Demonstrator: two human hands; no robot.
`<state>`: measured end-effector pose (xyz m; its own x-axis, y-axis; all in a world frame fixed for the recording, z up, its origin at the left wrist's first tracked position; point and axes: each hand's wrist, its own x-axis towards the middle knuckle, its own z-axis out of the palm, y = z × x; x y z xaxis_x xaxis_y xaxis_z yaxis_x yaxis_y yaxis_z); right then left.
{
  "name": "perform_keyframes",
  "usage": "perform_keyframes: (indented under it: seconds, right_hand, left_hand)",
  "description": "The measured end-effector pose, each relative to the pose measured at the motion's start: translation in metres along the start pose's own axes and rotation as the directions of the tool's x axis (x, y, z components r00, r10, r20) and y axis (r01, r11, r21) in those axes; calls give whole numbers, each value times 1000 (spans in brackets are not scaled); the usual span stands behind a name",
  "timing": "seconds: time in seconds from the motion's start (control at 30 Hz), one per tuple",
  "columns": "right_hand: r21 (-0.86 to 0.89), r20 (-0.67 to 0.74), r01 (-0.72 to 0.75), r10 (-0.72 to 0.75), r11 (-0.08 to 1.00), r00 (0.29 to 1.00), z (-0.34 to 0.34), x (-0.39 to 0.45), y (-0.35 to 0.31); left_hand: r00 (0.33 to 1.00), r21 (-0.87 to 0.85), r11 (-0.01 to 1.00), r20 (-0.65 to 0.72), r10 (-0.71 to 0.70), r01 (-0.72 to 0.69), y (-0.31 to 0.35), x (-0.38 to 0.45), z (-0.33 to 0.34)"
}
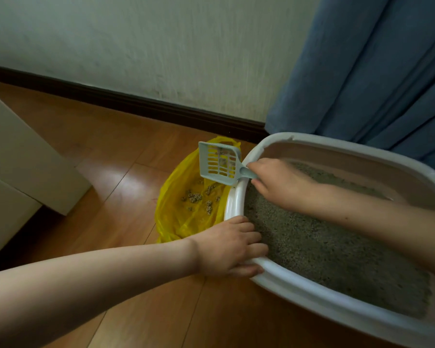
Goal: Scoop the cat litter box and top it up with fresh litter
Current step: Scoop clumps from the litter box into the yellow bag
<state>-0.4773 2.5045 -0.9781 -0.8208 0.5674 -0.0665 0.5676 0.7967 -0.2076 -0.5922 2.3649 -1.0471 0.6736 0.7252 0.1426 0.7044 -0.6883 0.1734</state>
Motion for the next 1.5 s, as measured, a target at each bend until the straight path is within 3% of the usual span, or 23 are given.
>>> perform_keyframes:
  seconds: [0.53,0.7,1.0,1.13,1.33,1.5]
  right_hand:
    - [-314,-28,172,-190,934,981,-2,4,-24]
    - [-440,60,256,-257,861,965,7,9,-32]
    - [-420,26,229,-240,878,970,6,10,-27]
    - [-416,97,247,-228,875,969,3,13,-23]
    - [-381,2,252,-272,890,962,-1,12,-15]
    - [-338,48,279,-280,899,959,7,7,-12]
  left_hand:
    - [1000,1,1000,-28,6,-6,0,0,1]
    - [1000,-1,1000,-24,-5,5,1,-1,1]
    - [1000,-1,1000,-4,-9,9,0,-1,0]
    - [1000,6,1000,-10,-7,7,1,-1,1]
    - [1000,10,1000,-9,-6,6,1,-1,0]
    - [1000,3,1000,-5,-7,7,1,-1,-1]
